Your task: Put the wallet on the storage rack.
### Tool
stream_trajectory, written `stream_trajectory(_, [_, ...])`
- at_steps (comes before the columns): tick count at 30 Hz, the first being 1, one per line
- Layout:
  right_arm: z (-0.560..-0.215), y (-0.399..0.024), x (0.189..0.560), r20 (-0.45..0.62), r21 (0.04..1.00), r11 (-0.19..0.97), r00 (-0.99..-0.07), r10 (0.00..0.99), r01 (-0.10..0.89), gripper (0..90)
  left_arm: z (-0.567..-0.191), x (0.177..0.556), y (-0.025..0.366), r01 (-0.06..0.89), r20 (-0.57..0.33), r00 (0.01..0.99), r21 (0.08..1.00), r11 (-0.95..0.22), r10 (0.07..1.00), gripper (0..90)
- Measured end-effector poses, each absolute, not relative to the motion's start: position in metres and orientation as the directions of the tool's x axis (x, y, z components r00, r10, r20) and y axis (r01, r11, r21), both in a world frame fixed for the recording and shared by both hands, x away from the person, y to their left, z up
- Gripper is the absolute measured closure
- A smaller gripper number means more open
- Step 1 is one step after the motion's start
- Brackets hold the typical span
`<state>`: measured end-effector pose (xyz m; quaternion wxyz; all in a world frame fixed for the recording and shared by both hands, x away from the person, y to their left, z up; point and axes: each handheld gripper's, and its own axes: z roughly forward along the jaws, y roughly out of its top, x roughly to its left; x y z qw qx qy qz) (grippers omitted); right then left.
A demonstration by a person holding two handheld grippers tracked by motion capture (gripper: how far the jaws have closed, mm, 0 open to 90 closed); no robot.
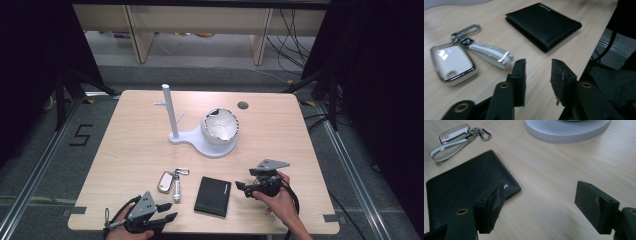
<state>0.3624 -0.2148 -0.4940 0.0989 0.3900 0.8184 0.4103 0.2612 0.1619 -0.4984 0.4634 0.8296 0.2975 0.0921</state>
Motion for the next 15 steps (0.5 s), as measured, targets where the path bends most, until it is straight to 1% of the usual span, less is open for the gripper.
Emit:
stream_trajectory(1, [-0.494,-0.214,0.363,0.155,0.746,0.362,-0.675,0.721,0.559,25.0,-0.499,0.261,0.158,0.403,-0.125,0.813,0.827,-0.393,0.569,67.5])
stream_trajectory(3, [-0.493,-0.210,0.365,0.159,0.749,0.367,-0.687,0.709,0.552,25.0,-0.498,0.260,0.151,0.388,-0.114,0.836,0.816,-0.429,0.537,73.3])
stream_trajectory(4, [-0.491,-0.207,0.365,0.157,0.745,0.370,-0.685,0.712,0.555,25.1,-0.499,0.261,0.147,0.366,-0.099,0.848,0.820,-0.440,0.520,75.8])
stream_trajectory(6, [-0.487,-0.202,0.368,0.163,0.758,0.369,-0.704,0.691,0.538,25.1,-0.499,0.259,0.133,0.363,-0.112,0.864,0.815,-0.452,0.491,80.8])
stream_trajectory(8, [-0.486,-0.199,0.369,0.167,0.755,0.375,-0.711,0.683,0.537,25.1,-0.500,0.259,0.127,0.357,-0.115,0.871,0.815,-0.456,0.477,82.0])
stream_trajectory(9, [-0.486,-0.196,0.370,0.181,0.754,0.371,-0.715,0.675,0.542,25.8,-0.500,0.260,0.123,0.335,-0.100,0.884,0.818,-0.468,0.457,83.4])
stream_trajectory(10, [-0.487,-0.192,0.370,0.204,0.745,0.370,-0.717,0.666,0.555,27.5,-0.500,0.260,0.119,0.337,-0.105,0.887,0.813,-0.475,0.450,84.6])
stream_trajectory(12, [-0.488,-0.187,0.372,0.194,0.744,0.387,-0.730,0.655,0.545,28.7,-0.501,0.261,0.112,0.325,-0.093,0.894,0.809,-0.490,0.439,85.7])
stream_trajectory(14, [-0.490,-0.181,0.374,0.212,0.729,0.395,-0.733,0.646,0.559,28.7,-0.501,0.262,0.107,0.329,-0.109,0.899,0.807,-0.490,0.425,87.2])
stream_trajectory(15, [-0.492,-0.177,0.375,0.216,0.727,0.401,-0.740,0.637,0.557,29.0,-0.501,0.263,0.106,0.313,-0.090,0.904,0.804,-0.505,0.418,87.8])
